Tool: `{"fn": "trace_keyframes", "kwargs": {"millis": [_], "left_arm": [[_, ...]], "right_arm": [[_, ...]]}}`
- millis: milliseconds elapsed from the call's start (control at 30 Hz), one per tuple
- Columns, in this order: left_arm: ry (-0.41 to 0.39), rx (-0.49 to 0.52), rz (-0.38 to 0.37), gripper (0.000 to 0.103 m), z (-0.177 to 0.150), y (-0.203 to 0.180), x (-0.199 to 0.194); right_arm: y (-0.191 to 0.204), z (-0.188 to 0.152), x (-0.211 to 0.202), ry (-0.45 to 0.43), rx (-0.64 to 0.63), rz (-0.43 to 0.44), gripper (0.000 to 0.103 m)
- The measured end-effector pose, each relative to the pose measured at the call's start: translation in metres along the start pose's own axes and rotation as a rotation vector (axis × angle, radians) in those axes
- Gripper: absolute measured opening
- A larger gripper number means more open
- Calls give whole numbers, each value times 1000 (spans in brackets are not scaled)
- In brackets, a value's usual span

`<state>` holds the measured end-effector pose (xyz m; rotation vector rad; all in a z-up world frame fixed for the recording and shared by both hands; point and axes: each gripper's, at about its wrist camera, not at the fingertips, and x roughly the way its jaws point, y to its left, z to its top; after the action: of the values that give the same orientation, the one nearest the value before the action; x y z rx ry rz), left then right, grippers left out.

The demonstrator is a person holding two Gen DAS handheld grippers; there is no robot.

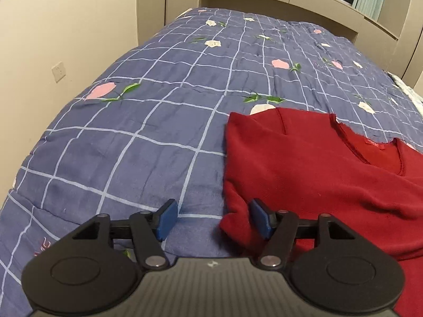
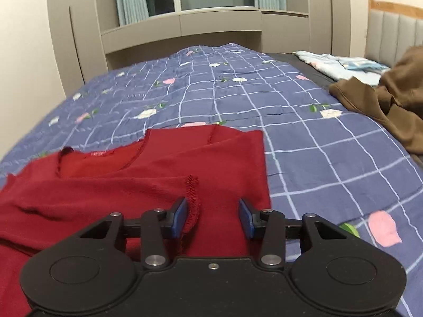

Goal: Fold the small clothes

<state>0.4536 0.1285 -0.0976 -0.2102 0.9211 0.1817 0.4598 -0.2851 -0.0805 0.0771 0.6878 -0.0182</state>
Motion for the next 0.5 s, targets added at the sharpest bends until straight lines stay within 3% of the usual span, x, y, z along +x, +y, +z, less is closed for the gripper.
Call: {"fn": "trace_keyframes", "kwargs": {"millis": [100, 233, 367, 433, 500], "left_arm": [[-15, -32, -5, 73, -3, 3, -17], [6, -13, 29, 81, -12, 5, -18], [0, -23, 51, 90, -17, 8, -13], [-4, -34, 53, 90, -17, 10, -21], [-14, -33, 52, 93, -20, 11, -34]], "right_arm": [[13, -4, -19, -38, -61, 5, 46], [25, -19, -7, 59, -160, -29, 47], [21, -15, -15, 45, -130, -23, 49], [20, -14, -32, 19, -155, -7, 56], [14, -18, -50, 6, -154, 36, 78]]}}
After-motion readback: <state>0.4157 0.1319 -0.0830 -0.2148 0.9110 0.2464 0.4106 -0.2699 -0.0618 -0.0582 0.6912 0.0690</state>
